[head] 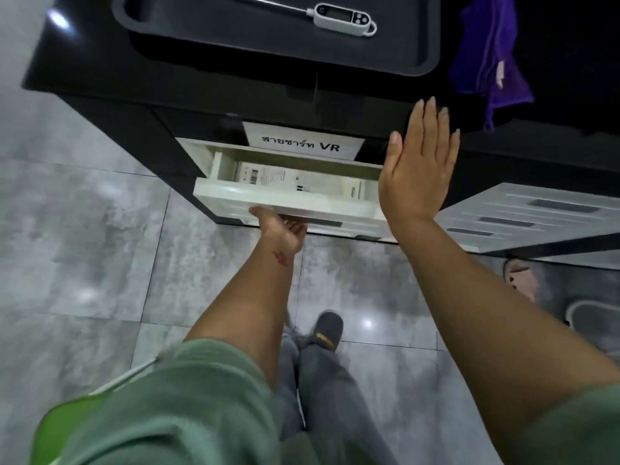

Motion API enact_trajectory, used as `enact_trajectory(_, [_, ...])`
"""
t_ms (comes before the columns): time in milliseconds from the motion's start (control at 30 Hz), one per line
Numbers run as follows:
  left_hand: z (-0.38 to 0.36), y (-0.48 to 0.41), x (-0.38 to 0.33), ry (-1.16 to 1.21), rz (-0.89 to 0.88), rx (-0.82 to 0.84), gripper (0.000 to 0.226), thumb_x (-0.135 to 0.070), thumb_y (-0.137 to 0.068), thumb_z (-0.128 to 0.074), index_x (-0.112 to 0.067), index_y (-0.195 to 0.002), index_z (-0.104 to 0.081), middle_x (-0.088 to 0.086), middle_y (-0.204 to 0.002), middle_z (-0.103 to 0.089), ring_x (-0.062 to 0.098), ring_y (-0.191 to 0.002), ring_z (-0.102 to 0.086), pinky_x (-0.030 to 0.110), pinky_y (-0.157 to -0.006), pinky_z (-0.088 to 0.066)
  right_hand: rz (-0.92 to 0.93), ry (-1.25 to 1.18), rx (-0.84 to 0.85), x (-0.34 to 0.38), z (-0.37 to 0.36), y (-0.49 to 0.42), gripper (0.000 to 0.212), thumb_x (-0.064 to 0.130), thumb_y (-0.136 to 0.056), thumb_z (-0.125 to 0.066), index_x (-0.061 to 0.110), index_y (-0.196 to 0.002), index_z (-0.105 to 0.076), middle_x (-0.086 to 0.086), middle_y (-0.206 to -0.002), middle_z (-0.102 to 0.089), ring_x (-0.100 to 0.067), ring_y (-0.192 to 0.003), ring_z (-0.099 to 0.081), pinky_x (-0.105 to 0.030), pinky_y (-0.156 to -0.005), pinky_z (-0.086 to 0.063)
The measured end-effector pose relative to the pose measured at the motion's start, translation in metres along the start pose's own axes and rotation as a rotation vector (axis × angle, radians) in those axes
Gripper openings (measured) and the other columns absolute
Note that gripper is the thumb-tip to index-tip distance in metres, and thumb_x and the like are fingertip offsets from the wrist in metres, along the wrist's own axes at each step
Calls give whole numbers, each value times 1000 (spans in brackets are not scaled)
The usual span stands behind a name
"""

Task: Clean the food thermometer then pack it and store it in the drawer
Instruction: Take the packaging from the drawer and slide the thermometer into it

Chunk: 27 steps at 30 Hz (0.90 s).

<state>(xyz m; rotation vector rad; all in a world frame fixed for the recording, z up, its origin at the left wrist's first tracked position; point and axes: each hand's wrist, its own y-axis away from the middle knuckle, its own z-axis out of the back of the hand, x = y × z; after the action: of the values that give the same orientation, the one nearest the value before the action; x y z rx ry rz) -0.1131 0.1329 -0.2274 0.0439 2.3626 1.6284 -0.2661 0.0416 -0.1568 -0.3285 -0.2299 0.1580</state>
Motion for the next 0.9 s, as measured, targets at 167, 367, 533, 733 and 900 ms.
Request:
enact_trajectory(167, [27,20,16,39,-18,-15,79,-71,-92,-23,-11,-132,-54,14,-131,-59,30,-112,-59,38,-103,-43,-17,33,87,3,7,-2,58,38,-103,-13,11,-155,-18,-5,-163,-16,-21,-150,-9,-40,-122,-3])
enact_trajectory(367, [51,31,26,17,-15,-66,78,-71,-91,-24,-9,-124,-57,17,-130,-58,31,-106,-57,38,-97,-42,-44,31,126,7,12,-1,57,36,-104,-14,11,-155,-16,-5,-163,-14,-21,-150,-6,-40,-122,-2])
enact_trajectory(533, [57,38,23,-3,-12,-114,78,-74,-90,-20,-8,-105,-57,17,-102,-58,29,-98,-55,38,-95,-41,-41,36,163,13,16,7,60,39,-103,-14,10,-155,-14,-7,-163,-12,-24,-150,-5,-42,-122,-4])
enact_trajectory(733, [53,54,3,-441,-379,-597,62,-46,-103,-27,-8,-151,-25,18,-154,-30,34,-139,-33,43,-113,-27,50,27,208,22,23,61,59,36,-104,-21,8,-155,-12,-11,-163,-8,-25,-150,-4,-45,-122,-4])
enact_trajectory(900, [63,68,-4,-1083,-1038,-643,62,-36,-102,-37,-3,-152,-19,18,-160,-15,30,-148,-17,44,-120,-16,120,25,502,15,14,109,59,37,-104,-18,10,-155,-7,-8,-164,-4,-22,-151,-1,-42,-122,0])
